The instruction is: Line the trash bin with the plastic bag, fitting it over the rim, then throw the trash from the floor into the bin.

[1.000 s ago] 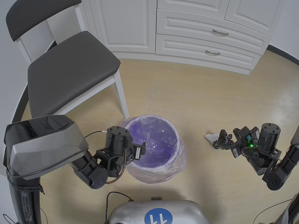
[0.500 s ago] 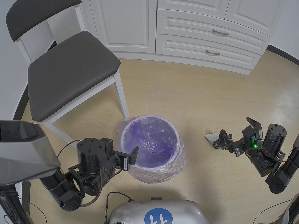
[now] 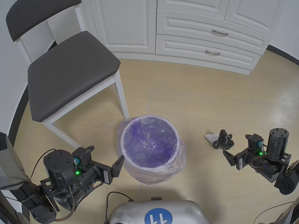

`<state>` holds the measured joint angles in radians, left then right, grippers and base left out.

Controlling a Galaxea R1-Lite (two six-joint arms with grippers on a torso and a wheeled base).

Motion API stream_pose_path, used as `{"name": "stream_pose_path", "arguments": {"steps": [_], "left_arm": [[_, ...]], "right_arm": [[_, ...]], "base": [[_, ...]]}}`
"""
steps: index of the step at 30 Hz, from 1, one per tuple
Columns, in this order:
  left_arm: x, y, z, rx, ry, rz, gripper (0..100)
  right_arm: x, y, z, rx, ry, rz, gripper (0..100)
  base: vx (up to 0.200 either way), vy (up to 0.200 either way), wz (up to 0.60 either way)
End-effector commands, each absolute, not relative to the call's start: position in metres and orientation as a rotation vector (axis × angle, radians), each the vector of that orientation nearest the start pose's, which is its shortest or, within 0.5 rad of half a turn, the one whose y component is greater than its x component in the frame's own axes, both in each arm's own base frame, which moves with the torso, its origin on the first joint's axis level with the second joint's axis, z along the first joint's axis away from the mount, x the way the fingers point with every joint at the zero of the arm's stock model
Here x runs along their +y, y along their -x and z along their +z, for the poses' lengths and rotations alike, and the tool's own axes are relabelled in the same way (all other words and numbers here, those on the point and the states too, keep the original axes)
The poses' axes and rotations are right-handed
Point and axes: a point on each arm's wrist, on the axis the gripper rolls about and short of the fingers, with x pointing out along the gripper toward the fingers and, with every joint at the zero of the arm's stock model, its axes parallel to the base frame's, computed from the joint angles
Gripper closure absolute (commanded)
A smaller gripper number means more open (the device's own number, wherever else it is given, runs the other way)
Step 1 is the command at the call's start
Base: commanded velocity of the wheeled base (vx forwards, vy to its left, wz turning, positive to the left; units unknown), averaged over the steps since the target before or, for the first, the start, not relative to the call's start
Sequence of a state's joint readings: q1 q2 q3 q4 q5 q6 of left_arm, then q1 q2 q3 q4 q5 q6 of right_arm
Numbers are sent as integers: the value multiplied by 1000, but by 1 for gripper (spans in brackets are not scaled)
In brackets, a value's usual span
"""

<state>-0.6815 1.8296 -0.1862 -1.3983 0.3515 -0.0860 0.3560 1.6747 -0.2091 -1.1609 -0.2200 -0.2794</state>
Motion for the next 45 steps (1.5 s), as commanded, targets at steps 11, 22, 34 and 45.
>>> {"name": "stream_pose_path", "arguments": {"steps": [11,22,34,45], "left_arm": [[-103,-178,103,285,123,-173,0],[-107,-188,193,334,249,-142,0],[-79,-162,203,355,205,-202,0],[-75,-167,193,329,111,-188,0]], "right_arm": [[64,-204,178,507,-30,179,0],[61,-226,150,524,6,53,0],[62,-290,114,577,116,-23,0],[33,-329,69,542,136,-112,0]], "base": [[0,0,0],[0,0,0],[0,0,0],[0,0,0]]}}
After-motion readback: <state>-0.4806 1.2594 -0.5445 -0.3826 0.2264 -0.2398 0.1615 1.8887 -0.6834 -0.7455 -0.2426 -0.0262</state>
